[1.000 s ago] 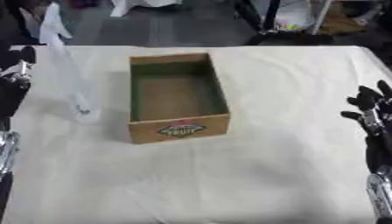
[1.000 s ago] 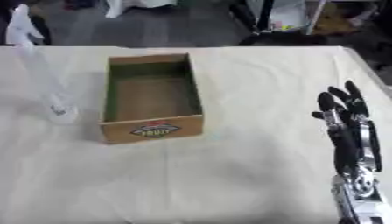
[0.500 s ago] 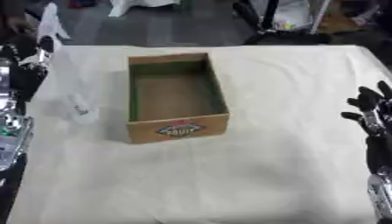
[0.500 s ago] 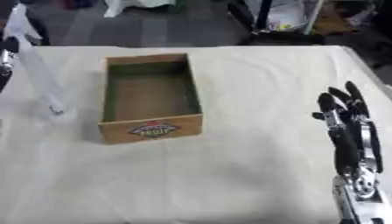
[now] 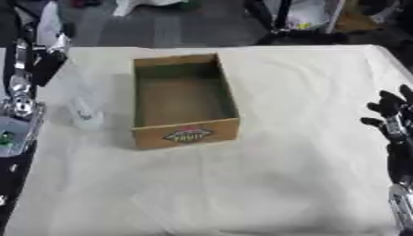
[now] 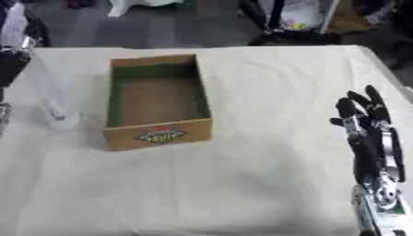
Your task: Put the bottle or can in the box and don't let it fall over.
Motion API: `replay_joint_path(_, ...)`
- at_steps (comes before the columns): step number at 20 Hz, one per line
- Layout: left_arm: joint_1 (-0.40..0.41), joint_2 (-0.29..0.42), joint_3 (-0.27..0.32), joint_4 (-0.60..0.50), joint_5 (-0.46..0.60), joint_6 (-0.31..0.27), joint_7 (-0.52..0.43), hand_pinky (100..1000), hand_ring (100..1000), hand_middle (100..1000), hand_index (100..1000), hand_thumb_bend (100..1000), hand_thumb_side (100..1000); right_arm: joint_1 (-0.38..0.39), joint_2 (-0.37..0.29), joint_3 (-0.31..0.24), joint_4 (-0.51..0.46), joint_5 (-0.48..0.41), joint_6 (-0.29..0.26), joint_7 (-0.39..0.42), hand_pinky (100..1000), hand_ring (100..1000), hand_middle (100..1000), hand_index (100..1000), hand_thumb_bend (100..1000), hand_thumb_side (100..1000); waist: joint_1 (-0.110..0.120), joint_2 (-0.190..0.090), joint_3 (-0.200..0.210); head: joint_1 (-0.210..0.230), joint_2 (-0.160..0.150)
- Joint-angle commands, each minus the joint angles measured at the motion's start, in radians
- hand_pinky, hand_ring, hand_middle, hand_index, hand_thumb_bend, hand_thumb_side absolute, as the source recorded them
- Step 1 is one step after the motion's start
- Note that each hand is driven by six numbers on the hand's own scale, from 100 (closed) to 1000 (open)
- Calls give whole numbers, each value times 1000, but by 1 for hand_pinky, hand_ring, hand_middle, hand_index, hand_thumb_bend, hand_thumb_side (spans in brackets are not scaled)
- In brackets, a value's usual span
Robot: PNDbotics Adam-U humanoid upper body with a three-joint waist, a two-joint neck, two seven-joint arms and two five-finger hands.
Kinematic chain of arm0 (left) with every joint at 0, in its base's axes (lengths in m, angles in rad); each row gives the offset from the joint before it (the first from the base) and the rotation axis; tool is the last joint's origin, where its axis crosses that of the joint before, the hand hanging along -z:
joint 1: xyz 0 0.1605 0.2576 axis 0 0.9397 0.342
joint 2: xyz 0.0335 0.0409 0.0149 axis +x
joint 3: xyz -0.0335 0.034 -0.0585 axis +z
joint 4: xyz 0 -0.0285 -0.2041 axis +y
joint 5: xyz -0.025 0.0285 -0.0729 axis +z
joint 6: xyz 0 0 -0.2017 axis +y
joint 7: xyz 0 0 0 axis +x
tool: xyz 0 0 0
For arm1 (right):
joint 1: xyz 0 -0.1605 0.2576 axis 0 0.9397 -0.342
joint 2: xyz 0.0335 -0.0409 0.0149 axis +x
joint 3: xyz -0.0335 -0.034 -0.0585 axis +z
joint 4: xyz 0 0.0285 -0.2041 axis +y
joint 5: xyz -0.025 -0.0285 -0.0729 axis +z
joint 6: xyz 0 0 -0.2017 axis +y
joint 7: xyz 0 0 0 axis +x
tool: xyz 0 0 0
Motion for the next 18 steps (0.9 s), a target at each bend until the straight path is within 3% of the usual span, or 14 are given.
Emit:
replay_joint_path(1,-30,38,2,-15,-19,34,-10,742,793,702,858,505,676,-4,-14,-1,-13,-6,-3,3,644,777,837,1000,590,607,4,-10,-2,2,4)
replay_joint_path(10,-56,49,16,29,39,42,-24,717,754,650,826,448,638,-4,-15,1,-12,-7,-2,6,645,777,837,1000,590,608,5,-11,-8,3,2)
replay_joint_path(18,-64,46,14,94,108,-58,-97,709,741,621,810,376,553,-6,-14,1,-11,-8,-3,7,645,777,834,1000,590,608,5,-10,-16,3,0)
